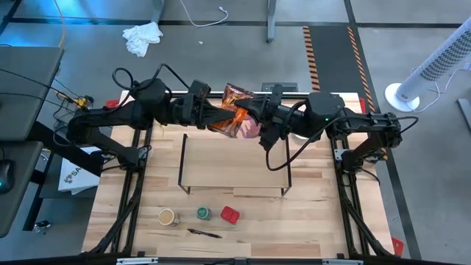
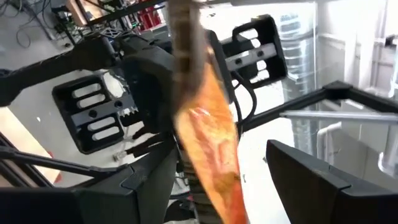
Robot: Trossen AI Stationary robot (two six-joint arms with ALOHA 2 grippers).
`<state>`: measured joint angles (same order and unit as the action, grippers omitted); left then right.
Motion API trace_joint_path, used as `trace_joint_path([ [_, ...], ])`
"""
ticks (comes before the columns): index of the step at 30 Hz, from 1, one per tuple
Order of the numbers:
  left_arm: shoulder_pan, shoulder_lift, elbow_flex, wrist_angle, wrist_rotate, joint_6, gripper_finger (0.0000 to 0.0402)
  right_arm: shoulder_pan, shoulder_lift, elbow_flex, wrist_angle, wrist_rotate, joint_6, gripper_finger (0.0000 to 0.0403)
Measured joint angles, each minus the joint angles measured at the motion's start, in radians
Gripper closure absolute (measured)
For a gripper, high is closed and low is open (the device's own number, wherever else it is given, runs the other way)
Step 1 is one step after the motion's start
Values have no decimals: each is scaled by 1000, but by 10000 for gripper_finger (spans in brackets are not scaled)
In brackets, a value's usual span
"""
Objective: Shelf spices
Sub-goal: Remove the orange seasoning pack from the shelf
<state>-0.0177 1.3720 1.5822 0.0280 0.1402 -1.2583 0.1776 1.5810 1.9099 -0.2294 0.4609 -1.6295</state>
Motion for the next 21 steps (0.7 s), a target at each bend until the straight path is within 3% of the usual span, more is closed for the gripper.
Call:
trace_joint_path([
  [21,-12,0,0,45,-6,-12,158,0,0,0,-33,-3,-2,402],
])
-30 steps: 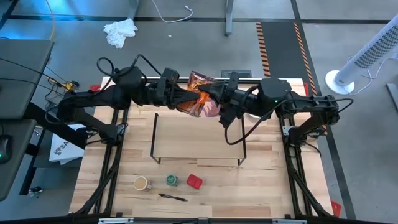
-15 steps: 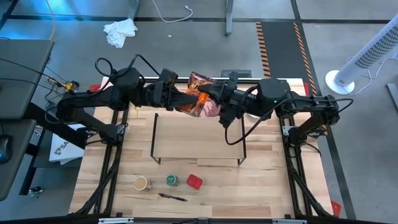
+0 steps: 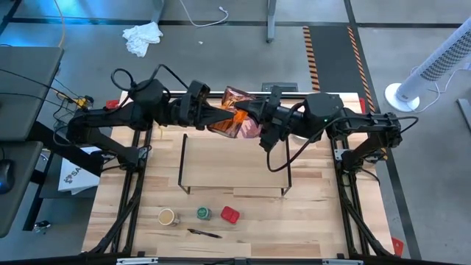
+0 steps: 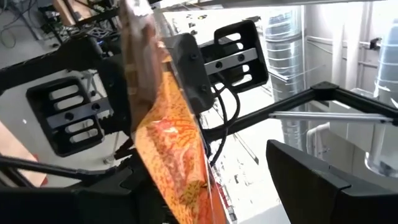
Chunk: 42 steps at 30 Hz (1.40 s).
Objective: Shelf spices
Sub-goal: Remove the orange seasoning pack from the shelf
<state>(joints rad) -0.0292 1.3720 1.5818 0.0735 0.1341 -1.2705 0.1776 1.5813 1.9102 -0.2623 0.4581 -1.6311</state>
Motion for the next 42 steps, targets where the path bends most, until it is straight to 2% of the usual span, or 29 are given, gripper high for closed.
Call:
trace_joint_path([
  [4,0,0,0,7,0,22,158,0,0,1,0,-3,0,402],
  [9,0,0,0,-5,-24,-28,159,0,0,1,-3,-1,-1,402],
  [14,0,0,0,-63,-50,-88,180,0,1,1,-7,1,-24,402],
  [19,2,0,0,-100,-54,-97,239,0,1,0,-3,0,-28,400],
  [25,4,0,0,-103,-57,-34,369,0,1,0,-2,-4,-28,376],
  [26,4,0,0,-104,-57,-22,376,0,1,0,-2,-4,-28,374],
  [32,4,-1,2,-110,-62,37,373,0,2,-2,64,35,-34,370],
  [42,47,-19,3,-121,-55,98,379,-16,-14,-4,137,64,130,368],
])
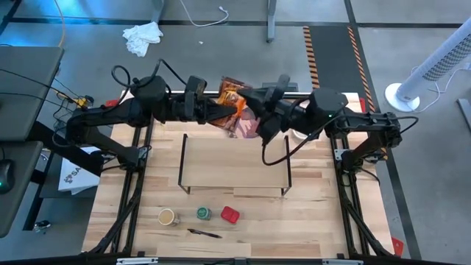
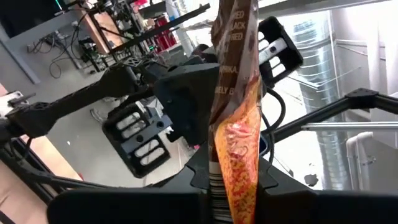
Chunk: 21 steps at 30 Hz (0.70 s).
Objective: Shelf spices
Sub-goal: Remove the orange seasoning pack from the shelf
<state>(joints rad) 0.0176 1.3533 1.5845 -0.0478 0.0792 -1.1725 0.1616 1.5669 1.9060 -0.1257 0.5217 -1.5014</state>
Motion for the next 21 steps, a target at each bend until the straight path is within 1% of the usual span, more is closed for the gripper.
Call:
trace_joint_path([
  [3,11,-3,0,-2,0,13,379,1,-2,0,24,44,73,361],
  [6,26,-8,-1,-10,-2,33,380,1,-3,0,102,152,87,340],
  [9,44,-17,-4,-41,0,48,380,-5,-18,9,290,272,95,313],
  [13,66,-40,-5,-135,-3,110,380,-5,-21,11,526,354,203,276],
  [15,77,-55,-5,-193,-25,171,380,-5,-13,5,622,396,335,261],
  [17,83,-64,-4,-246,-68,250,380,-5,-19,4,655,450,560,250],
  [19,88,-68,-4,-300,-118,334,380,-13,-53,5,582,464,794,242],
  [20,88,-68,-4,-316,-139,382,380,-18,-70,7,524,447,910,239],
  [21,88,-69,-4,-326,-163,435,380,-23,-92,8,445,409,1026,238],
])
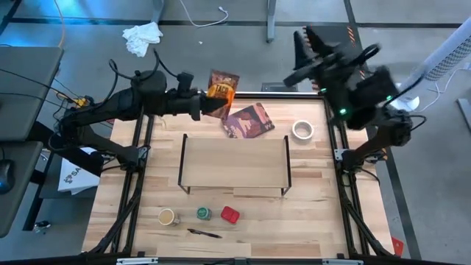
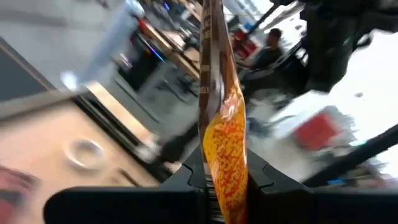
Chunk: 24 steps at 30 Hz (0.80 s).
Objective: Shelf spices
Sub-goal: Remove the orange seasoning pack from the shelf
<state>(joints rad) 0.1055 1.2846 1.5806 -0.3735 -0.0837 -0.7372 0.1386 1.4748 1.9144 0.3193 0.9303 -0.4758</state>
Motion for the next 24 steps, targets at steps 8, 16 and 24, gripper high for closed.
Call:
trace_joint_path([
  [8,0,-3,0,-12,-44,235,380,-196,-134,-3,-669,-464,760,236],
  [16,0,1,0,20,27,430,380,-263,-90,-6,-836,-541,701,236],
  [24,0,17,2,149,19,513,381,-265,3,-6,-693,-820,773,236],
])
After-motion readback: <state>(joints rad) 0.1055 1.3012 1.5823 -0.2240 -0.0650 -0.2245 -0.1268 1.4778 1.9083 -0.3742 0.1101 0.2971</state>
